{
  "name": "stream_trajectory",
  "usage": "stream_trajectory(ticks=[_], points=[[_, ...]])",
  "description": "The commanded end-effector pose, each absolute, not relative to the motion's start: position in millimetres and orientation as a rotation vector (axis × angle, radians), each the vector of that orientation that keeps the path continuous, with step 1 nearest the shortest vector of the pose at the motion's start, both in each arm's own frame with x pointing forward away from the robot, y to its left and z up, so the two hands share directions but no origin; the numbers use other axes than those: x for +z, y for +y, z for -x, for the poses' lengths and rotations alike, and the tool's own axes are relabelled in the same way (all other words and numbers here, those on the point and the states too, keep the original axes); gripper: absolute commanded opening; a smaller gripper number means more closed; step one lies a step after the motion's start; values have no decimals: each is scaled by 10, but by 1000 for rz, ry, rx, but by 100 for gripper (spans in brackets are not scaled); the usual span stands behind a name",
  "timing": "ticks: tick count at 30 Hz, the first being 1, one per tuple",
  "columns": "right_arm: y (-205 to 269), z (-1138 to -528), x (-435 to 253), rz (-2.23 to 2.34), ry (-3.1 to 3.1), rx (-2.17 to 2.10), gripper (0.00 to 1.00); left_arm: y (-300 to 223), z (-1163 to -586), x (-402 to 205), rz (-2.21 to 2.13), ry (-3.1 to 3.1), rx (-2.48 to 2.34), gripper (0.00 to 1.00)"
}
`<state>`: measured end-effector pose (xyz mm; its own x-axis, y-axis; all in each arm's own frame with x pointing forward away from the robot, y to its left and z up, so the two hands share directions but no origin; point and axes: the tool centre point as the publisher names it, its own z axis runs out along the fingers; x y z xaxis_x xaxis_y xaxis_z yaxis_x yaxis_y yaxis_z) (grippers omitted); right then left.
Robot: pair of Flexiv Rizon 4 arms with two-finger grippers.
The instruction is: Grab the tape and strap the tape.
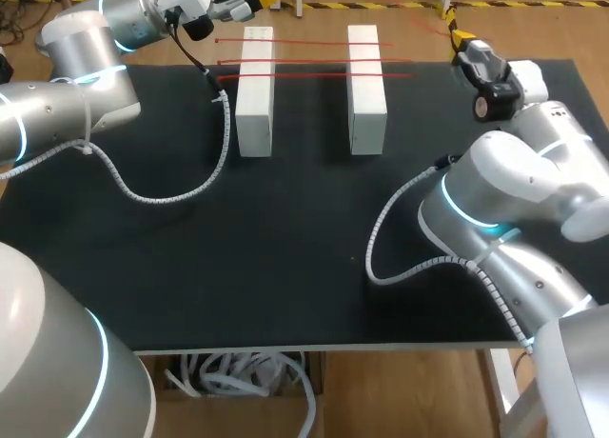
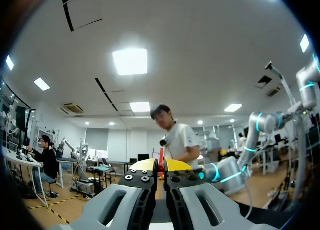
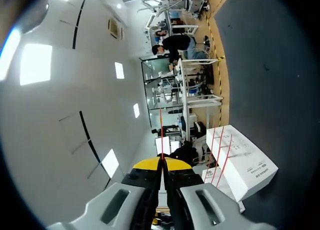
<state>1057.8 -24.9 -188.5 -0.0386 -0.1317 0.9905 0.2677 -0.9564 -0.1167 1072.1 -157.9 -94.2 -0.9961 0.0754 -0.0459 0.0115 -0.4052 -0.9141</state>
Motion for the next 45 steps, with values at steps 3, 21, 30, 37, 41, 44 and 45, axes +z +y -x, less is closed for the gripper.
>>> stream_trajectory(ticks=[3,21,30,37,41,44,45], points=[[-296,-10628,-1828,1992,-277,-2050,0,-1579,-10728,-949,128,-1689,2599,0],[-314,-10692,-1692,2038,-562,-2027,0,-1579,-10728,-949,128,-1689,2599,0],[-321,-10676,-1715,2048,-560,-2002,0,-1579,-10728,-949,128,-1689,2599,0],[-291,-10682,-1709,2031,-611,-1990,0,-1579,-10728,-949,128,-1689,2599,0],[-265,-10695,-1689,2013,-630,-1996,0,-1579,-10728,-949,128,-1689,2599,0],[-263,-10695,-1682,2011,-641,-1999,0,-1578,-10725,-951,112,-1752,2548,0],[-264,-10695,-1682,2011,-645,-2000,0,-1580,-10727,-954,96,-1815,2500,0]])
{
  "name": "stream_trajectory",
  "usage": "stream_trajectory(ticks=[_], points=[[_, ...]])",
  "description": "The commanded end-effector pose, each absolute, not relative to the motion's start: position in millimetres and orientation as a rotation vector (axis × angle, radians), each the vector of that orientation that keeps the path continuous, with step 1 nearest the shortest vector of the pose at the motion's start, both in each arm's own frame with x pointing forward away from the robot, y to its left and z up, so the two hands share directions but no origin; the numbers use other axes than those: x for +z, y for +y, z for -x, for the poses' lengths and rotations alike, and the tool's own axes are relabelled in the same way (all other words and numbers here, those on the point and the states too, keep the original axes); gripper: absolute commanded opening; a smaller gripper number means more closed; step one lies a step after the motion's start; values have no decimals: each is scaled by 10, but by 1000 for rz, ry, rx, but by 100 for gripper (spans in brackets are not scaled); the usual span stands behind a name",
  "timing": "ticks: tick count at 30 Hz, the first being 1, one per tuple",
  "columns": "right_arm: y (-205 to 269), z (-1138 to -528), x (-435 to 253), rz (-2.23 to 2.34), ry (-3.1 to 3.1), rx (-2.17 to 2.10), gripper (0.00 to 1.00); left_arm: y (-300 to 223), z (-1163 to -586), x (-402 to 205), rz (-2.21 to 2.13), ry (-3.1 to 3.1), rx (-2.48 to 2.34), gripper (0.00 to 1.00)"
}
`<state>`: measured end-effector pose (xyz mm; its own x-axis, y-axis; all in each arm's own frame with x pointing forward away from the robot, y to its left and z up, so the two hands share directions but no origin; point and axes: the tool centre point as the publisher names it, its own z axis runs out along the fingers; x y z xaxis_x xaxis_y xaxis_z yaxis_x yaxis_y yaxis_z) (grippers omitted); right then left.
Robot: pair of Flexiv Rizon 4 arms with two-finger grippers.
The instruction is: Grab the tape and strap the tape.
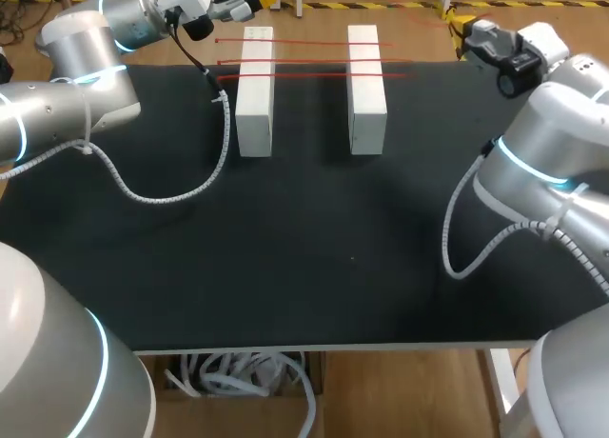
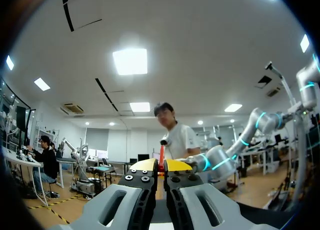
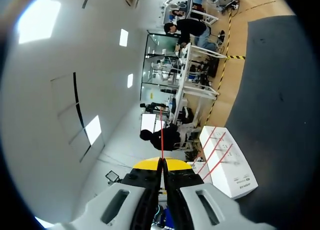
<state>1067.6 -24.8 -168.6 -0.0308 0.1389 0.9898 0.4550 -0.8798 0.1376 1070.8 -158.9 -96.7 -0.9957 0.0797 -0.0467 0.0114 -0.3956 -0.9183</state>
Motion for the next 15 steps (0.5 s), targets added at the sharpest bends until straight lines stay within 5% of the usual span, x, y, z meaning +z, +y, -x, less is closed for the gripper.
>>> stream_trajectory(ticks=[1,15], points=[[-266,-10695,-1682,2011,-651,-2000,0,-1583,-10726,-952,81,-1881,2453,0],[-274,-10689,-1681,1967,-701,-2010,0,-1594,-10713,-919,-29,-2286,2052,0]])
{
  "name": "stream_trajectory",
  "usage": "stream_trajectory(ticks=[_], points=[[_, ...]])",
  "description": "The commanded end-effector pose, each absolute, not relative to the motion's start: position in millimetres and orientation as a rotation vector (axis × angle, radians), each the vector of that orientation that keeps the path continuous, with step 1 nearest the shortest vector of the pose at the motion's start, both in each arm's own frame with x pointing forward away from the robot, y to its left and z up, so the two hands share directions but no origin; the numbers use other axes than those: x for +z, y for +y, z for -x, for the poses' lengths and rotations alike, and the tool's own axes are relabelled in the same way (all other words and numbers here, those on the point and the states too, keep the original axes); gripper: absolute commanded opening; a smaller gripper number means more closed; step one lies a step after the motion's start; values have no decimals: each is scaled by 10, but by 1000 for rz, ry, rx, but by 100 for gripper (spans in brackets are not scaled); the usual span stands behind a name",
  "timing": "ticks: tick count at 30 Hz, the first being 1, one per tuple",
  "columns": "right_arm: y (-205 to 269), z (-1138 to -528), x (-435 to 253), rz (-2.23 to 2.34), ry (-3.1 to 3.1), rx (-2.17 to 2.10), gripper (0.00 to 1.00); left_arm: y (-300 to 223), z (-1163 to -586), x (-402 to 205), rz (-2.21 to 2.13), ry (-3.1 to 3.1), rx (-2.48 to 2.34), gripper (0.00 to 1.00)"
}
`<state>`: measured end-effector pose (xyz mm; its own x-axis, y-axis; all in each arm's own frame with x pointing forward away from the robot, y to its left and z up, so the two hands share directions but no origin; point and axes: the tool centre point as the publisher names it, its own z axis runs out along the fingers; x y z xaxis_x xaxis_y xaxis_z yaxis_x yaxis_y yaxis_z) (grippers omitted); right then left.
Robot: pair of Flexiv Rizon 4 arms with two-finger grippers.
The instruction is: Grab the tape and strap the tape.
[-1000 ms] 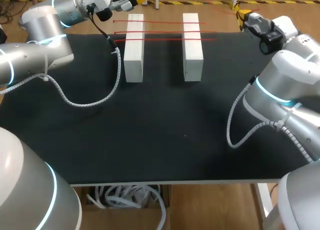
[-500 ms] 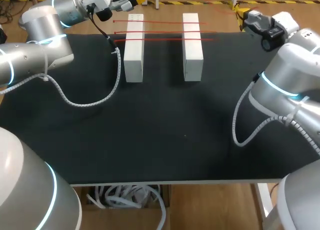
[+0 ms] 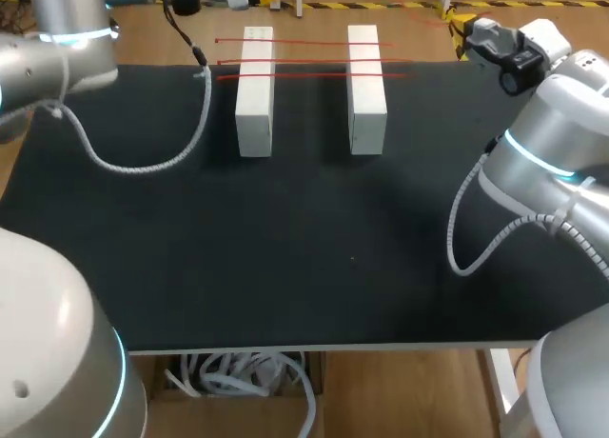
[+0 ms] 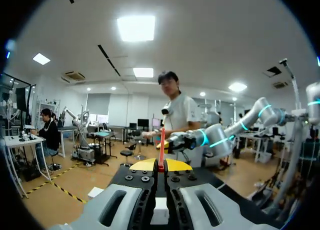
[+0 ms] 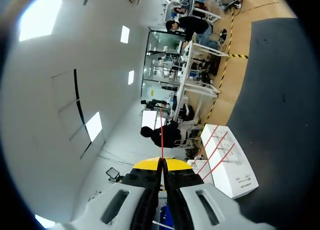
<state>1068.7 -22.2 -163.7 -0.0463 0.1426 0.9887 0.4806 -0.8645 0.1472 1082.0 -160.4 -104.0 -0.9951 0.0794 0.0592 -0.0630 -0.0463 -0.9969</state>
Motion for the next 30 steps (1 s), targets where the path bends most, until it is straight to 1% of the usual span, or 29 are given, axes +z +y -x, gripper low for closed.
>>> stream_trajectory(ticks=[1,15,23,30], points=[[-274,-10689,-1681,1967,-701,-2010,0,-1594,-10713,-919,-29,-2286,2052,0],[-274,-10689,-1681,1967,-701,-2010,0,-1594,-10713,-919,-29,-2286,2052,0],[-274,-10689,-1681,1967,-701,-2010,0,-1673,-10701,-951,17,-2600,1408,0],[-274,-10689,-1681,1967,-701,-2010,0,-1692,-10686,-987,27,-2602,1285,0]])
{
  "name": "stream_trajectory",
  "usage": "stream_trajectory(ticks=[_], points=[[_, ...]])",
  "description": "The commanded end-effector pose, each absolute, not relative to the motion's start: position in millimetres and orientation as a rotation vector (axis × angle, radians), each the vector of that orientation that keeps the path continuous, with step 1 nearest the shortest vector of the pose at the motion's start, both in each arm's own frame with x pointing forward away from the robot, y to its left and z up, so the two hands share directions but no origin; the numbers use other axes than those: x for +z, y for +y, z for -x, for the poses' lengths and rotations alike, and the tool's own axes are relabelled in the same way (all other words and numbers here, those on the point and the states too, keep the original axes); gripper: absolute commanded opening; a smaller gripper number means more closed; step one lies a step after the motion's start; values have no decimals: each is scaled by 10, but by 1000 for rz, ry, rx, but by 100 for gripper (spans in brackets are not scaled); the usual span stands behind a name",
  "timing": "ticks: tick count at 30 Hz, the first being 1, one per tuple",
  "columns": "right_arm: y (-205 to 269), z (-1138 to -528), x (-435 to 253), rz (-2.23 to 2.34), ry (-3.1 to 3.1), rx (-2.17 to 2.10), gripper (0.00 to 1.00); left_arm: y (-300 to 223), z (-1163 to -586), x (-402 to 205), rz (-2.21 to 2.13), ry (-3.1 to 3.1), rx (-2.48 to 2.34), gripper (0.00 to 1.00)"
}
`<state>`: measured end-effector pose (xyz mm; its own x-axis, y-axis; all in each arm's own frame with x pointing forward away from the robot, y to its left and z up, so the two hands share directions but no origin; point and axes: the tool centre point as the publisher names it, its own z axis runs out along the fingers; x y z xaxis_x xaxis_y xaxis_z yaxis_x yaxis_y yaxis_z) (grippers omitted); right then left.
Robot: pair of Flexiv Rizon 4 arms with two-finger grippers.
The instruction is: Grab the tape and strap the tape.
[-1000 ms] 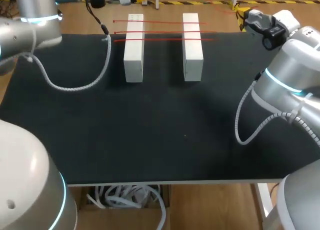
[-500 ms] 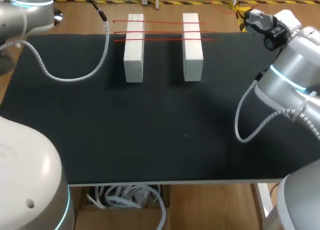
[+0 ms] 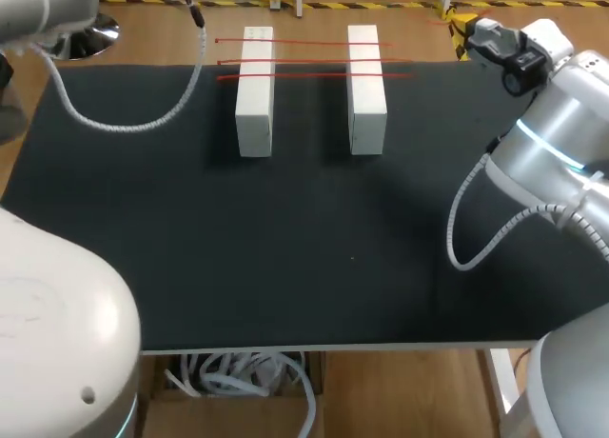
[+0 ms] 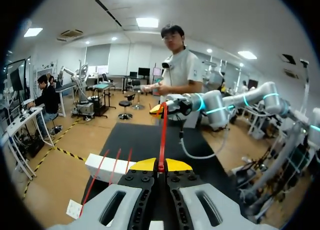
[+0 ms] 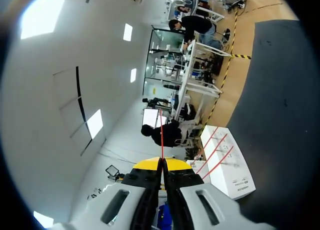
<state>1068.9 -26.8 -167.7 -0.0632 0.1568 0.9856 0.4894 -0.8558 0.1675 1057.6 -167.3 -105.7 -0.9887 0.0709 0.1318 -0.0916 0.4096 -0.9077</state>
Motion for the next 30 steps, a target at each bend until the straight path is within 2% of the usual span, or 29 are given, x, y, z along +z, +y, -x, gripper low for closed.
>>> stream_trajectory(ticks=[1,16,23,30], points=[[-274,-10689,-1681,1967,-701,-2010,0,-1692,-10691,-987,9,-2615,1242,0],[-274,-10689,-1681,1967,-701,-2010,0,-1695,-10700,-983,-19,-2676,1171,0],[-274,-10689,-1681,1967,-701,-2010,0,-1699,-10687,-1022,-167,-2727,796,0],[-274,-10689,-1681,1967,-701,-2010,0,-1619,-10651,-994,-340,-2864,689,0]])
